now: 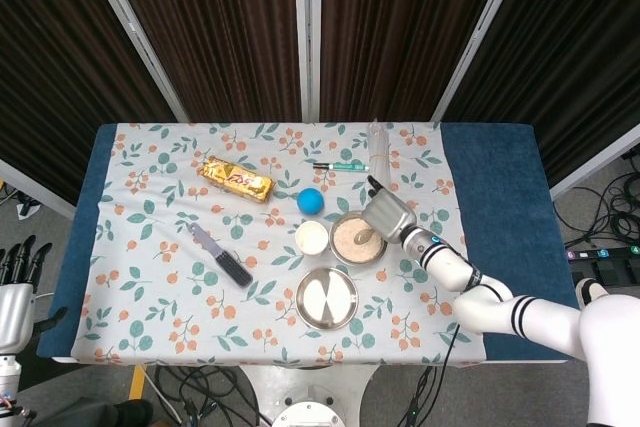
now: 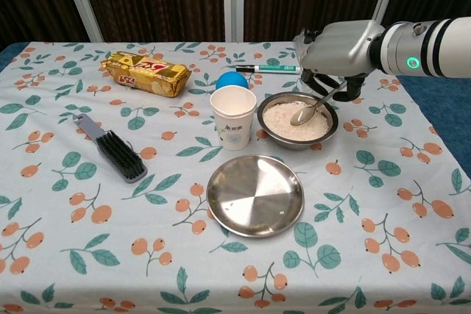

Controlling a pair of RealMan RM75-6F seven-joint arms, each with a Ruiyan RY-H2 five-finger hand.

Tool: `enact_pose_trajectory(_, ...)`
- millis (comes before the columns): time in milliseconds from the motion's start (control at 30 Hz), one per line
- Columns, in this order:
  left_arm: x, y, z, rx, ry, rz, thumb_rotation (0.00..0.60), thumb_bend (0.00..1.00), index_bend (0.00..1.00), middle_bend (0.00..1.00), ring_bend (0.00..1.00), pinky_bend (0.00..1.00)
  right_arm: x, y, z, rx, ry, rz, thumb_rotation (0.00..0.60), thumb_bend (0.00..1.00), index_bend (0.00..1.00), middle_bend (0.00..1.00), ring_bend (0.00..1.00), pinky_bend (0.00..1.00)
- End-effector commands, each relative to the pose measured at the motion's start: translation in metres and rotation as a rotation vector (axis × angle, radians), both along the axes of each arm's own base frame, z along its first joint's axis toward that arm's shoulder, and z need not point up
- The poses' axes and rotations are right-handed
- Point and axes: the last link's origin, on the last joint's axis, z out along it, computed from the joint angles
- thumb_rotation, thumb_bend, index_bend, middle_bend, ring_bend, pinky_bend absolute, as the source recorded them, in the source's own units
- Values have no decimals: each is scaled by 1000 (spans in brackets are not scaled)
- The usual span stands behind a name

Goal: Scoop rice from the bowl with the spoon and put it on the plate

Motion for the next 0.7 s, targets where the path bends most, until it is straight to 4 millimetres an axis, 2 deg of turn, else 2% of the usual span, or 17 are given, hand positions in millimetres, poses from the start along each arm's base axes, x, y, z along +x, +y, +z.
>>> enact_pose_trajectory(33,-1,0,0,0,-2,1,600,0,162,105,42,2,5,2,-8,5,25,28,600,327,590,579,229,0)
enact_pose_trajectory(333,-4,0,-2,-4,-10,8,600,0,162,105,42,2,12,8,-20,14,14,38,600,327,593,579,230,0)
enact_pose_trajectory(700,-3,3,-3,-5,-8,2,600,0,162,105,42,3,-6,10,-5,-38,-164,-63,600,327,599,583,245,0)
